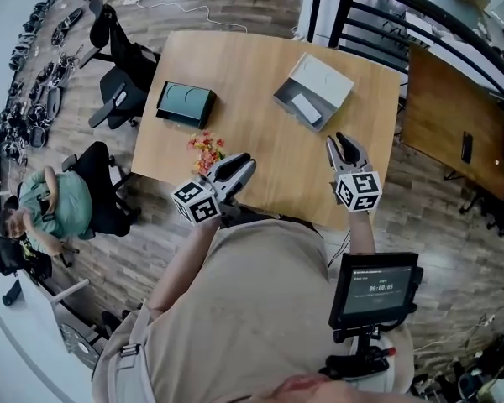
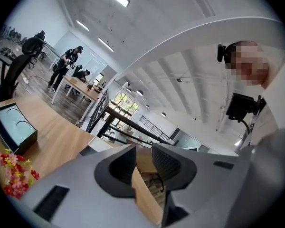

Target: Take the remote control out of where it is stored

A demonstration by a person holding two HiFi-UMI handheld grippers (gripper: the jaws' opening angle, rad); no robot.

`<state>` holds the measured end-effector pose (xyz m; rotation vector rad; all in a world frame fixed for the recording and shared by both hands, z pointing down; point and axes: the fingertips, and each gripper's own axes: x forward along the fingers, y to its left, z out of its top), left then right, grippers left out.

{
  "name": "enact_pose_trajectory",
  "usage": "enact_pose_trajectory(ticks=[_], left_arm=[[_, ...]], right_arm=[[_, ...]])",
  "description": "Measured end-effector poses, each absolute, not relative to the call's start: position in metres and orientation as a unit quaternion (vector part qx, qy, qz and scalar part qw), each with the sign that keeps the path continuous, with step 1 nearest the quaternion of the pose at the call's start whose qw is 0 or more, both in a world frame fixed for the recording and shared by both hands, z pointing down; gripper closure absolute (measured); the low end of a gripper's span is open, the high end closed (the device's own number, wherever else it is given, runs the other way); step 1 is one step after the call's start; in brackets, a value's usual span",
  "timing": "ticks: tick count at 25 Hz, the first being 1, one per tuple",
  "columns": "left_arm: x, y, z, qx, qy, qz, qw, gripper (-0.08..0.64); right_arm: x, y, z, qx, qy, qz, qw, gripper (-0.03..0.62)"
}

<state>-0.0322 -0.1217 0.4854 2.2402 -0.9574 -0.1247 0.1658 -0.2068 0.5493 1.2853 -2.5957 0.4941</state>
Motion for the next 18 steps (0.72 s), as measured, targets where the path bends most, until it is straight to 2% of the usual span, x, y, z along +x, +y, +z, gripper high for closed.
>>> enact_pose_trajectory(ticks=[8, 18], left_arm=[[-0.040, -0.148, 0.497, 0.865, -0.379, -0.019, 0.329, 0.469], [-0.040, -0.154, 0.515, 0.852, -0.385, -0.017, 0.354, 0.469]], right_arm=[[0.149, -0.261, 0.588, 0.420, -0.877, 0.157, 0.172, 0.502], [0.119, -0.312, 0.710, 0.375, -0.854, 0.201, 0.297, 0.502]])
